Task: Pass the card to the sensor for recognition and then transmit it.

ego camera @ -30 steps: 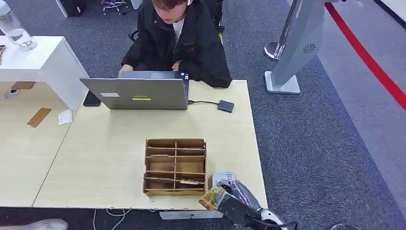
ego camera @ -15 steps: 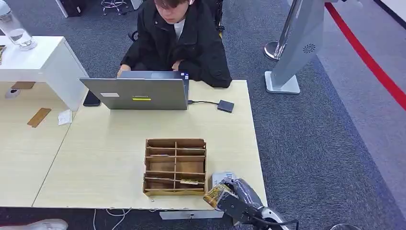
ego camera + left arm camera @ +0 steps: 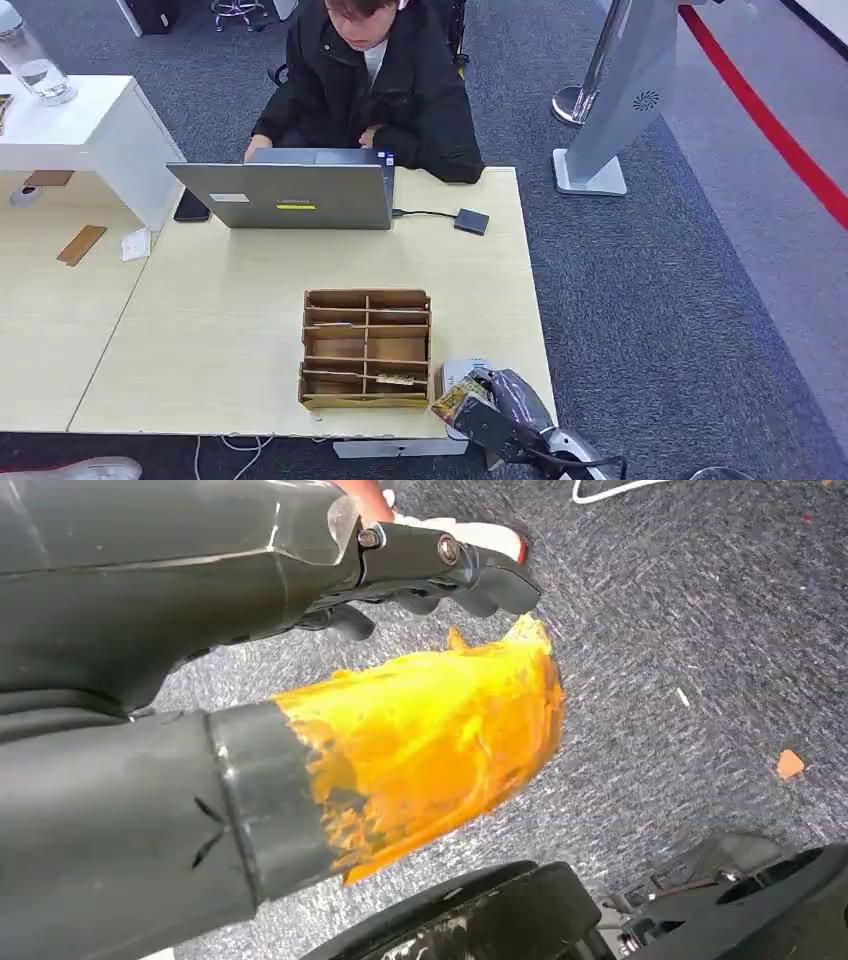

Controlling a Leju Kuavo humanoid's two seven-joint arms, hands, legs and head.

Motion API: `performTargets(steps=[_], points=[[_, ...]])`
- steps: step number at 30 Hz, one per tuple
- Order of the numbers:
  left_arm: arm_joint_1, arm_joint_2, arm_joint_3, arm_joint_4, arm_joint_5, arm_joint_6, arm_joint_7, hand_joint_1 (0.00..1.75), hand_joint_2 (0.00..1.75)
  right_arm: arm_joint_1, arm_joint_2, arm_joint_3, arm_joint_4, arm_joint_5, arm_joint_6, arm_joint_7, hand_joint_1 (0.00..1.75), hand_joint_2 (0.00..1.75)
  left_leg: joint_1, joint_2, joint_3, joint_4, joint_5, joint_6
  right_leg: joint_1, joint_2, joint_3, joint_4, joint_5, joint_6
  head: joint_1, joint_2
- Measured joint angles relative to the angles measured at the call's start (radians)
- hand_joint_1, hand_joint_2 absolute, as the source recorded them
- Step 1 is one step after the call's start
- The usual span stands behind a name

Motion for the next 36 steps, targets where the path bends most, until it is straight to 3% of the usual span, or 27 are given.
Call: performTargets(steps=[36], points=[[0.0,-0.001,0.0,0.0,-0.012,-0.006,0.009,0.0,0.0,-0.007,0.039,-0.062,0.036,0.152,-0.002,0.07,1.75,1.75,0.0,0.0,0.0,0.0,0.0,0.0,0.0,0.0,0.0,0.0,0.0,0.0,0.0,0.0]])
